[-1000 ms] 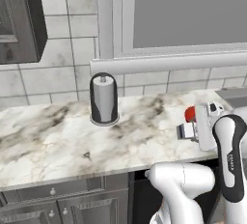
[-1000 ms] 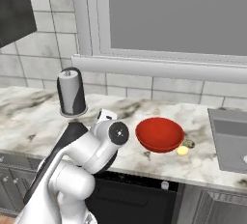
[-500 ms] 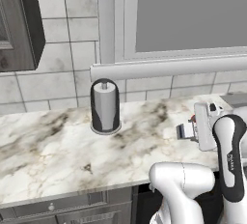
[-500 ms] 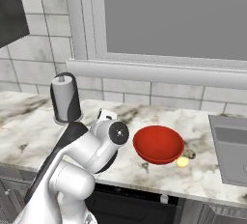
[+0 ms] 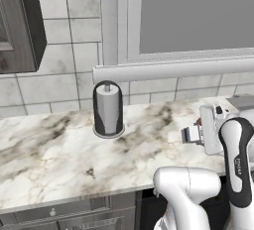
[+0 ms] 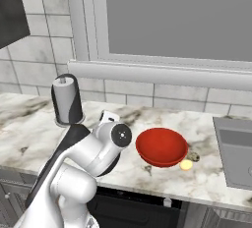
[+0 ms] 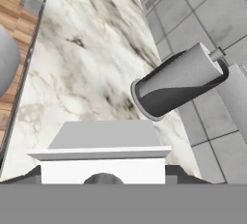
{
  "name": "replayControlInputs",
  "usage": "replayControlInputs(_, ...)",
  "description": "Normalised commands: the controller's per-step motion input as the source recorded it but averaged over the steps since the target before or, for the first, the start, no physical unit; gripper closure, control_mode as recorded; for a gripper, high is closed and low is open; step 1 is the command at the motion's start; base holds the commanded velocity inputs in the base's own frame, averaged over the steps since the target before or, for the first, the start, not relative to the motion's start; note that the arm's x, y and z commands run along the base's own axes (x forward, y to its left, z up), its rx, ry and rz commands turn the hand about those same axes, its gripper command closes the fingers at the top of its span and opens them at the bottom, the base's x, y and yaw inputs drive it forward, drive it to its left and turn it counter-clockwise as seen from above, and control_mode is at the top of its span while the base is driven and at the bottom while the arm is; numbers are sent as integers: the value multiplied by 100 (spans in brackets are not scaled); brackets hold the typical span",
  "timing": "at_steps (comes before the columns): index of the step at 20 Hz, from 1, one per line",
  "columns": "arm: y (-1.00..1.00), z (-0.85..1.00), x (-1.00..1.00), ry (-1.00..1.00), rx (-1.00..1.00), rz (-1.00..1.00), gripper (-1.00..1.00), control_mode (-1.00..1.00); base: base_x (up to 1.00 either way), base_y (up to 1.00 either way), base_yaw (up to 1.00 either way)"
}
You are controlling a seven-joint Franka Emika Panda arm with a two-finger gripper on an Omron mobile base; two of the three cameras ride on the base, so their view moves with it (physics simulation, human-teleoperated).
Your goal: Gather the eggs and milk located in the vicinity of the sink area and place them right next to the bowl.
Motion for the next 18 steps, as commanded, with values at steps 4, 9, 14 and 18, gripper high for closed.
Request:
replayControlInputs(4,0,0,13,10,0,0,100,-100,0,0,0)
replayControlInputs(9,0,0,14,23,0,0,100,-100,0,0,0)
replayControlInputs(14,0,0,29,27,0,-1,100,-100,0,0,0)
replayControlInputs(18,-5,0,29,12,-2,-3,100,-100,0,0,0)
